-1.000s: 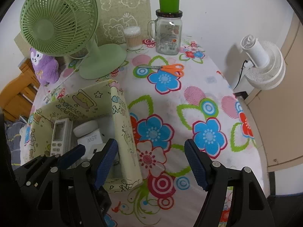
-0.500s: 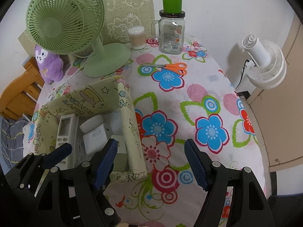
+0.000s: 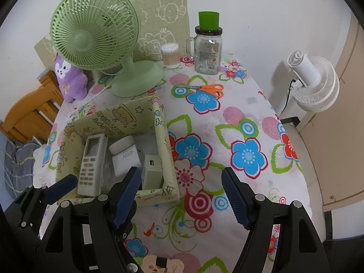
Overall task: Organize rigid objects
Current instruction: 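Withdraw both open tools up out of the box toward the green lid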
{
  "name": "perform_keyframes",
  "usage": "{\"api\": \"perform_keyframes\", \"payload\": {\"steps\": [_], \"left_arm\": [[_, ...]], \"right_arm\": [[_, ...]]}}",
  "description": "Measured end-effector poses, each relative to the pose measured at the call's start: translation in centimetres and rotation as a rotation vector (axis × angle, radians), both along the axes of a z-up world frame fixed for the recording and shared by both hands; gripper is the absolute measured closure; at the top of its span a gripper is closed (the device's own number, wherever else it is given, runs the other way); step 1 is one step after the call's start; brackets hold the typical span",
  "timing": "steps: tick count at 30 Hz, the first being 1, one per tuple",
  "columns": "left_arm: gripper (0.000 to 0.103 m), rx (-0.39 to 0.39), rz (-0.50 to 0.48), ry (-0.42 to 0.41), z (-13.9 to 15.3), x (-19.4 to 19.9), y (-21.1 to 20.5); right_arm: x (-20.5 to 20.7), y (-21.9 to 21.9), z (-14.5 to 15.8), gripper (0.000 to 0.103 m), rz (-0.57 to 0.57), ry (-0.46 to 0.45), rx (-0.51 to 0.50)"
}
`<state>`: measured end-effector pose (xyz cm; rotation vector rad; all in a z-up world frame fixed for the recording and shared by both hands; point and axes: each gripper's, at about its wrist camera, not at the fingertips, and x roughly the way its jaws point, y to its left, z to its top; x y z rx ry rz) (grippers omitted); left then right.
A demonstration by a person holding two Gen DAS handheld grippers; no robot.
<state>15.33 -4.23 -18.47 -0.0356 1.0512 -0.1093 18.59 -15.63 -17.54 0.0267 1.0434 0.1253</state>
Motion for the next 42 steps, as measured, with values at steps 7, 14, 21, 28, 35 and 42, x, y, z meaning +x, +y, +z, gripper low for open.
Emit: {"api": "perform_keyframes", "payload": {"steps": [7, 14, 21, 28, 35, 42], "left_arm": [[0.011, -0.011, 0.035, -0.002, 0.9, -1.6, 0.5], [0.007, -0.017, 0.048, -0.017, 2.0, -3.0, 0.8], [0.005, -0.020, 0.063, -0.033, 2.7, -4.4, 1.1], [0.003, -0.019, 0.076, -0.048, 3.3, -5.8, 1.4], [0.002, -0.027, 0.082, -0.058, 3.5, -6.9, 1.8], [0.002, -0.028, 0.067, -0.079, 3.0, -7.8, 1.8]], "right_arm": [[-1.3, 0.0, 1.2, 0.027, 0.014, -0.017, 0.004], [-2.7, 0.4, 2.3, 0.021, 0.031, -0.025, -0.003], [-4.1, 0.5, 3.2, 0.019, 0.042, -0.041, 0.002], [-5.4, 0.8, 3.7, 0.019, 0.059, -0.053, 0.006], [-6.5, 1.1, 4.0, 0.019, 0.080, -0.060, 0.011], [-7.2, 1.0, 3.3, 0.018, 0.073, -0.040, 0.017]]}}
